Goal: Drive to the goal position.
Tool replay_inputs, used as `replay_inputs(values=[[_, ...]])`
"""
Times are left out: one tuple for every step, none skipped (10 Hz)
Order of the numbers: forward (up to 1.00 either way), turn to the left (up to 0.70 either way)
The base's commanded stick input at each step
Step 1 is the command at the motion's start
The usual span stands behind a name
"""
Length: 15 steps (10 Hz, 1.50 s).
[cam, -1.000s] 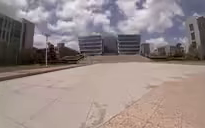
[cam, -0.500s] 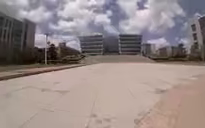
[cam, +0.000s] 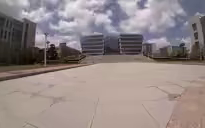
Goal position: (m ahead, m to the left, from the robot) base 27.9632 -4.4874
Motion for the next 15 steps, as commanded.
replay_inputs(values=[[0.70, 0.00], [0.70, -0.20], [0.70, -0.32], [0.70, -0.18], [0.70, 0.00], [0.70, 0.00], [0.70, 0.00], [0.70, 0.00], [0.70, 0.00], [0.70, 0.00], [0.70, 0.00], [0.70, 0.00], [0.70, 0.00], [0.70, 0.00], [0.70, 0.00]])
